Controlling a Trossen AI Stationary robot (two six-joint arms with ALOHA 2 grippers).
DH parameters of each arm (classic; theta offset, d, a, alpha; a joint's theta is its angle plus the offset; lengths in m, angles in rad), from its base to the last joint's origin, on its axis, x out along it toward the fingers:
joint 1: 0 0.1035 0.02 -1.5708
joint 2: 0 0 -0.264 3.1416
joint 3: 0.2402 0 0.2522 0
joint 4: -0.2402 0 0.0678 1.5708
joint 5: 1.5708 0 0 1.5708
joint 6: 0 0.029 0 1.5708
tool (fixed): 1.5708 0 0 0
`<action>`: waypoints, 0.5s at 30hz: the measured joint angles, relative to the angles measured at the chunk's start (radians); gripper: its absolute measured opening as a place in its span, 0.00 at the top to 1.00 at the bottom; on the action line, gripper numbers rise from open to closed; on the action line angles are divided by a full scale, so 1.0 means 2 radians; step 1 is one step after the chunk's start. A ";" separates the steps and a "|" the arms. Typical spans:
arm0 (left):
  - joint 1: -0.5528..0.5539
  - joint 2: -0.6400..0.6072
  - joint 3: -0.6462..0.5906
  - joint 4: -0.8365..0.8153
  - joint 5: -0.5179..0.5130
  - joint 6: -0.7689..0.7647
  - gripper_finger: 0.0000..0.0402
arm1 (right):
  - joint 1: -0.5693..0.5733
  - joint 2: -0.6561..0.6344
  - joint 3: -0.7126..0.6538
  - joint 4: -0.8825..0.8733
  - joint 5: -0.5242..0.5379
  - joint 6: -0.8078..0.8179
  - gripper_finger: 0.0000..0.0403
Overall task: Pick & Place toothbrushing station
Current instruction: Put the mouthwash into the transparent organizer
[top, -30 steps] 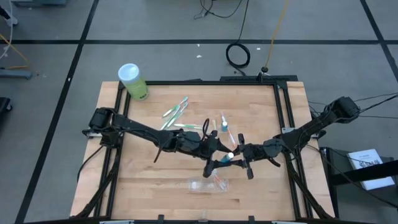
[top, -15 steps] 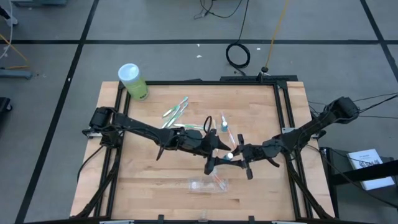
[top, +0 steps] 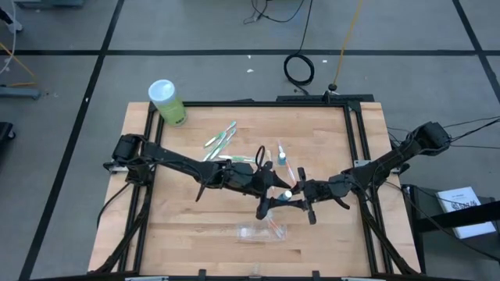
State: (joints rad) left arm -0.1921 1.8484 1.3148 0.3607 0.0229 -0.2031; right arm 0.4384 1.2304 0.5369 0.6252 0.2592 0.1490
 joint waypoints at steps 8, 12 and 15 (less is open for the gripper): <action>0.000 0.000 0.000 0.000 -0.003 -0.001 0.33 | 0.000 0.000 0.000 0.004 -0.001 0.000 0.77; 0.000 0.000 0.000 -0.003 -0.003 -0.001 0.33 | 0.000 0.000 0.000 0.004 -0.001 0.000 0.77; 0.000 0.000 0.000 -0.003 -0.002 -0.001 0.37 | 0.000 0.000 0.000 0.004 -0.001 0.000 0.77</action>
State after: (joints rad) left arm -0.1921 1.8484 1.3148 0.3542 0.0181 -0.2043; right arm 0.4385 1.2304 0.5369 0.6331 0.2567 0.1490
